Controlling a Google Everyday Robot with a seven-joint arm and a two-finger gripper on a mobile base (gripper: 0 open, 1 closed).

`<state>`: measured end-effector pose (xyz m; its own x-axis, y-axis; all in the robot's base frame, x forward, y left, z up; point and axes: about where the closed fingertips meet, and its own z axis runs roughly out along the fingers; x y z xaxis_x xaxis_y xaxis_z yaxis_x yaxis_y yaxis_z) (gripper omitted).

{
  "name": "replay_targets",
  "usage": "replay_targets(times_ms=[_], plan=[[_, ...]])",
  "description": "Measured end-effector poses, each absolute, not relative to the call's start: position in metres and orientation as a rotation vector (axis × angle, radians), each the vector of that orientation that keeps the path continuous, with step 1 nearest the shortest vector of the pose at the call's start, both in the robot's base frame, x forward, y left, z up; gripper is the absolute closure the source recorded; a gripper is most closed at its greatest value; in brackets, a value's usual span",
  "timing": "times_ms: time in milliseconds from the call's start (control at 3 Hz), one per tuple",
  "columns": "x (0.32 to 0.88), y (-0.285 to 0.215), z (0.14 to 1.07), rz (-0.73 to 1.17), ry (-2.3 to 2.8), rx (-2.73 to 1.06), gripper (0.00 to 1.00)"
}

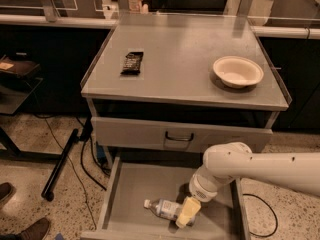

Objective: Pick blue plastic bottle from middle drawer and place on counter

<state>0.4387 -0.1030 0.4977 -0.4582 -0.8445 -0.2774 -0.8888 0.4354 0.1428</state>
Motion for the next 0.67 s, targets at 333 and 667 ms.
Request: replay_targets(times_ms=[333, 667], plan=[[0.439, -0.103, 0.498, 0.403, 2.518, -1.535, 0.00], [0.441, -0.109, 0.487, 0.349, 2.514, -1.484, 0.00]])
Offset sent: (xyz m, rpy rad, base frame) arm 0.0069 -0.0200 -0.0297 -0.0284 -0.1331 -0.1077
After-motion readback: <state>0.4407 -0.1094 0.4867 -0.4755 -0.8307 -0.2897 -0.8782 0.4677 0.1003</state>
